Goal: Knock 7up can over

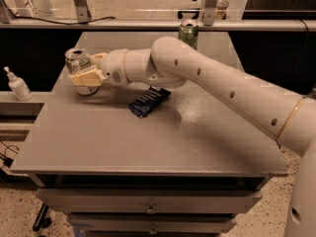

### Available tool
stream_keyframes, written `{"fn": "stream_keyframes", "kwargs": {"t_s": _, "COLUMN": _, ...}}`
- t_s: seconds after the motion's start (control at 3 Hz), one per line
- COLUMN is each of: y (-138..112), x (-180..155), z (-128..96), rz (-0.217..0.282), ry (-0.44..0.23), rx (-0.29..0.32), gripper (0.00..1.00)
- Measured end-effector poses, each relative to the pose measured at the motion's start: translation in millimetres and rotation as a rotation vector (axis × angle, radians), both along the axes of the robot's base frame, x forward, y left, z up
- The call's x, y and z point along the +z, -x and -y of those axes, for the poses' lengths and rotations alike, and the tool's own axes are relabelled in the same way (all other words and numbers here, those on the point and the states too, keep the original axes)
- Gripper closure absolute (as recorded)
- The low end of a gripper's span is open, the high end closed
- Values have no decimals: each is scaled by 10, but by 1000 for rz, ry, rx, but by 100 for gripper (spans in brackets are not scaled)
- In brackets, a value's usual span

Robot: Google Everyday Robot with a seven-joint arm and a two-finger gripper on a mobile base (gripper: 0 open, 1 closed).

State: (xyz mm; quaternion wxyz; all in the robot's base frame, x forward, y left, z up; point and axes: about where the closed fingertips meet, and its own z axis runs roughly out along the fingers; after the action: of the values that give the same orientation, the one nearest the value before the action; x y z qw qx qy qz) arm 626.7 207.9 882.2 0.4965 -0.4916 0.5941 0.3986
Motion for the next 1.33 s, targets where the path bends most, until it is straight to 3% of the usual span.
{"fn": "stream_keyframes", "kwargs": {"t_s": 0.33, "y": -37, "x": 24, "z": 347, "rz": 10, "ry": 36, "rx": -31, "gripper": 100}}
{"fn": "stream_keyframes", "kwargs": {"t_s": 1.0, "y": -287, "x": 247, "z": 1095, "rz": 72, "ry": 165, "rx": -100, "gripper": 100}}
{"fn": "stream_keyframes", "kwargs": {"t_s": 1.33, "y": -444, "x": 397, "z": 1383, "rz": 124, "ry": 305, "rx": -100, "gripper": 100}}
